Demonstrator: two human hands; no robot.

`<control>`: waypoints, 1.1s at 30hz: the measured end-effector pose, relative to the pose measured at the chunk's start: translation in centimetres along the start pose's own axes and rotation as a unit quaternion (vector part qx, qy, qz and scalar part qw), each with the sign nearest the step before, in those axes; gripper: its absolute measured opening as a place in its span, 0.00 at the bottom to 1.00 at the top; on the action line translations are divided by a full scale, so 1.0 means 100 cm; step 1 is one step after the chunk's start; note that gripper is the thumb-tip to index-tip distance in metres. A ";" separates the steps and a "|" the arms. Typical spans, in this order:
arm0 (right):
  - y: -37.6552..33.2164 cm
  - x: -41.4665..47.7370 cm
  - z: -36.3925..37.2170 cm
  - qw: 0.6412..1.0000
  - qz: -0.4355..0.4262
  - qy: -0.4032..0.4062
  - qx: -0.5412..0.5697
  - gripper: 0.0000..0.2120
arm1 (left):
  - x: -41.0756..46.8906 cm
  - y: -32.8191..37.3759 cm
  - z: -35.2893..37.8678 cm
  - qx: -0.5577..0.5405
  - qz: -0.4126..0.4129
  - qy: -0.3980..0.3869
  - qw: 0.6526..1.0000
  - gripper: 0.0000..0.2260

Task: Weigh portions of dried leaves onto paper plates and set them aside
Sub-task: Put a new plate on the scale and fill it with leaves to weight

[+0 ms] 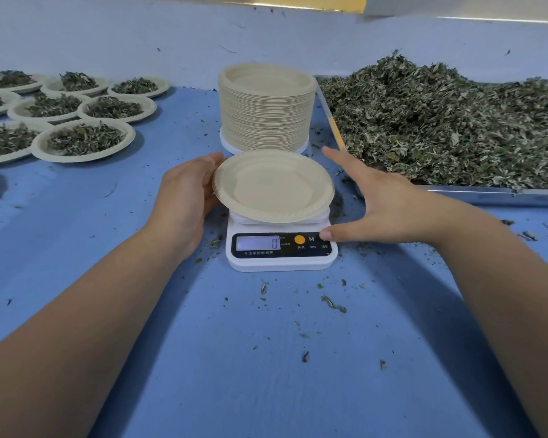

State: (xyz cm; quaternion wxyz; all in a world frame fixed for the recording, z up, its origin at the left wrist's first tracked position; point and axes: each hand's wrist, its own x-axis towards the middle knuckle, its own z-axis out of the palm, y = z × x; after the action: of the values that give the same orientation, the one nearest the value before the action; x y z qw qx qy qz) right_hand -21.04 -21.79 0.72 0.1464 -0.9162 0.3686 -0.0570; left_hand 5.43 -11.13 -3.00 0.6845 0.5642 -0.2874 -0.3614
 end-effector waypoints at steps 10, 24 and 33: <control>0.023 0.023 -0.019 0.975 0.084 0.081 0.191 0.31 | 0.004 0.000 -0.001 -0.033 -0.020 0.014 0.999 0.13; 0.063 0.142 -0.014 0.952 0.294 -0.012 0.077 0.41 | 0.011 -0.002 -0.003 -0.067 -0.053 0.033 0.996 0.15; 0.058 0.118 -0.025 0.972 0.227 -0.060 0.005 0.40 | 0.008 0.001 -0.002 -0.066 -0.051 0.030 0.996 0.14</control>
State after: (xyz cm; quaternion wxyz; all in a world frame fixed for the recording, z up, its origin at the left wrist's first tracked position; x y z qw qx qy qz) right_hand -16.89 -34.49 1.21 0.1819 -0.8096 0.5573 0.0308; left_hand 6.06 -11.68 -2.91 0.7090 0.5428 -0.2130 -0.3967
